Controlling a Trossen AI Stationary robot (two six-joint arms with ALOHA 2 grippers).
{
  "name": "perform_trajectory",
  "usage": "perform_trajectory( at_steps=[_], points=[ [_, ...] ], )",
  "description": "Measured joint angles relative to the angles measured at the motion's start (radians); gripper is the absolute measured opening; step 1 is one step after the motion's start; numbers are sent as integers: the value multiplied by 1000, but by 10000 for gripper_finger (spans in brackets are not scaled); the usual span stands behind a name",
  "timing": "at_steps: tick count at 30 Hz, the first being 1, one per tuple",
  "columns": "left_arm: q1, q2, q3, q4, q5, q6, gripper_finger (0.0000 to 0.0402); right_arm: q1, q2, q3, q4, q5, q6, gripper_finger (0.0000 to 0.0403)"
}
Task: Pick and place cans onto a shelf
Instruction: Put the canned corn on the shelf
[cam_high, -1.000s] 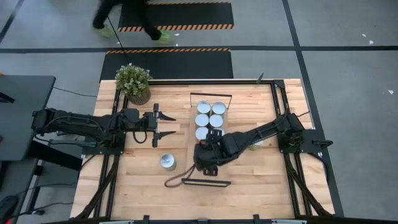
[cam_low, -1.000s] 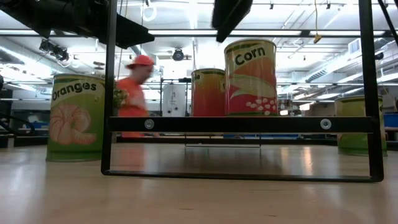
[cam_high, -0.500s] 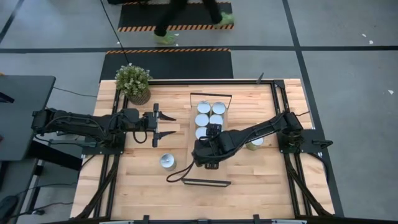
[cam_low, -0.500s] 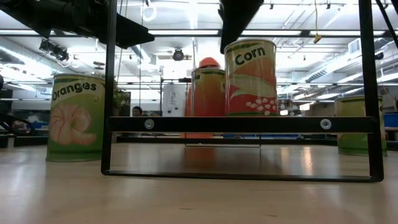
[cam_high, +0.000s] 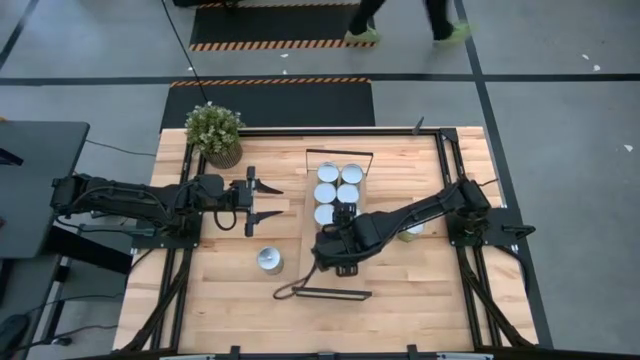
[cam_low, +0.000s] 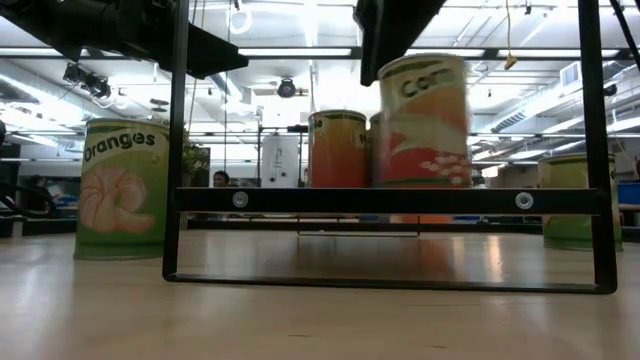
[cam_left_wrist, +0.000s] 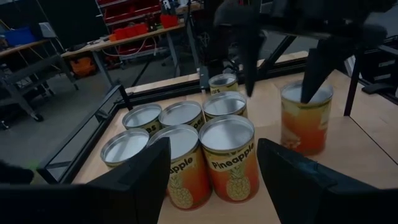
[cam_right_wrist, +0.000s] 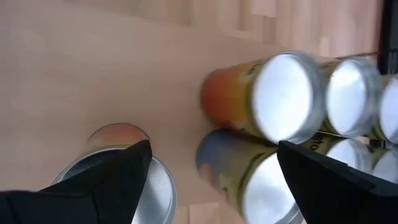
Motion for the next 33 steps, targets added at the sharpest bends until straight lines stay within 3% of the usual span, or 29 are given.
perform_trajectory(
  at_steps=[8, 12, 17, 20, 33],
  points=[
    [0, 0, 0, -7, 0, 0, 245, 56, 6, 81, -70, -40, -94, 362],
    [0, 0, 0, -7, 0, 0, 245, 66, 2, 156, -111, -33, -41, 362],
    [0, 0, 0, -15, 0, 0, 245, 81, 2, 162, -271, -102, 110, 362],
    [0, 0, 0, -14, 0, 0, 245, 89, -10, 133, -259, -178, 185, 362],
    [0, 0, 0, -19, 0, -17, 245, 95, -149, -102, -179, -199, 284, 362]
  ],
)
